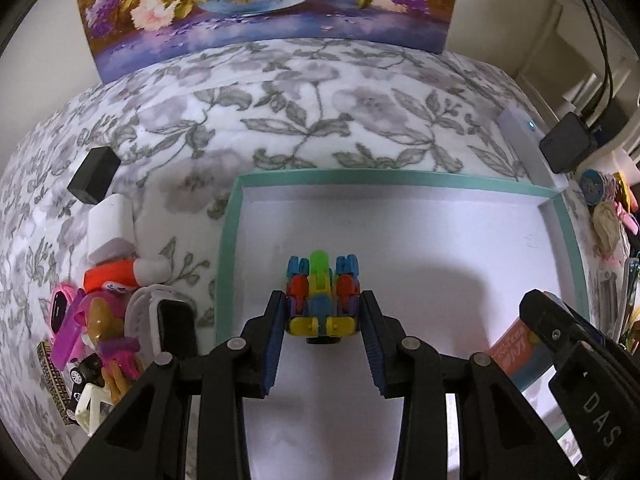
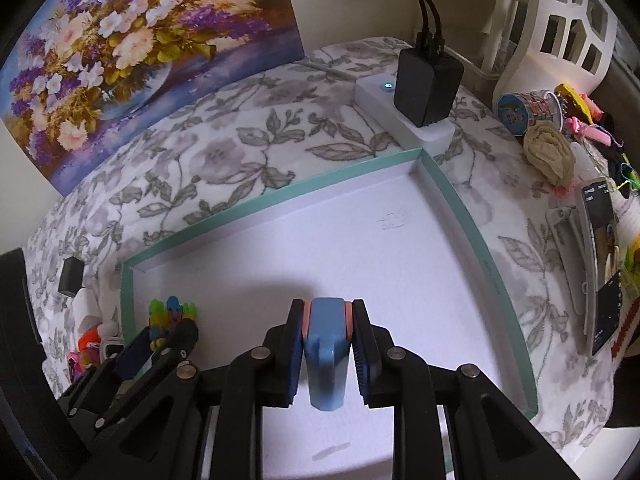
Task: Organize rigid objects
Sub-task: 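Carry the block toy and pencil case into the tray and release both, then move both tools back over the toy pile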
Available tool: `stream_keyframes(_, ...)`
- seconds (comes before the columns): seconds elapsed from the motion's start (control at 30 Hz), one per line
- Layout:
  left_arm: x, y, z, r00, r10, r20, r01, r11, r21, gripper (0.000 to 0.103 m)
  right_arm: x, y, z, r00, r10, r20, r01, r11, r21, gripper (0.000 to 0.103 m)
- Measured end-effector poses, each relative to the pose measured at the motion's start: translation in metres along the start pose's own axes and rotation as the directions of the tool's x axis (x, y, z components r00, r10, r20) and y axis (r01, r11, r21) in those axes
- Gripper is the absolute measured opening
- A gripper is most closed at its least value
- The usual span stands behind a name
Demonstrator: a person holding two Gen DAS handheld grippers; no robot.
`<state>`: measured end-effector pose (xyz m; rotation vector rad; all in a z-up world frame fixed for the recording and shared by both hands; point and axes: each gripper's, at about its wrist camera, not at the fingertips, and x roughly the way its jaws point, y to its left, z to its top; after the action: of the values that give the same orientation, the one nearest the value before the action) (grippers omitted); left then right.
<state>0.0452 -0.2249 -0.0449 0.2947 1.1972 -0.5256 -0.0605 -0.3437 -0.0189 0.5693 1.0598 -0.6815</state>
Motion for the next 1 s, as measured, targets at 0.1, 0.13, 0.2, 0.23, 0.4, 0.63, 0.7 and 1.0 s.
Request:
stream_keyframes(0.1,0.000,0.006,0.000,1.000,0.027,0.005,-0.027,1.000,-0.011,0.039,0.000,0.003,0.000,1.000,0.000,0.000,0.000,1.000,-0.007,0.026)
stream_keyframes(0.13,0.000,0.008,0.000,1.000,0.025,0.005,-0.025,1.000,-0.019,0.039,0.000,0.004,-0.001,1.000,0.001,0.000,-0.001,1.000,-0.015,0.026)
stream_keyframes(0.2,0.000,0.014,0.000,1.000,0.026,0.003,-0.026,0.999,-0.036,0.039,0.000,0.007,-0.001,1.000,-0.001,-0.001,0.001,1.000,-0.025,0.026)
stream_keyframes(0.23,-0.001,0.016,0.000,1.000,0.029,0.003,-0.028,0.999,-0.044,0.039,0.000,0.008,-0.001,1.000,0.000,-0.003,0.000,1.000,-0.028,0.026)
stream_keyframes(0.4,-0.002,0.022,0.000,1.000,0.019,0.002,-0.019,0.998,-0.058,0.039,0.000,0.011,-0.002,1.000,0.019,-0.018,-0.020,0.999,-0.036,0.037)
stream_keyframes(0.63,-0.004,0.022,-0.001,1.000,-0.004,-0.012,0.003,0.998,-0.061,0.041,-0.004,0.018,-0.002,1.000,0.023,-0.008,-0.024,0.998,-0.055,0.063)
stream_keyframes(0.7,-0.004,0.023,-0.001,1.000,-0.021,-0.018,0.019,0.998,-0.068,0.046,-0.005,0.018,-0.002,1.000,0.021,-0.005,-0.022,0.998,-0.055,0.066)
stream_keyframes(1.0,-0.021,0.016,-0.004,0.997,-0.073,-0.010,0.072,0.996,-0.059,0.076,-0.017,0.015,0.000,1.000,0.020,0.019,-0.019,0.999,-0.043,0.078)
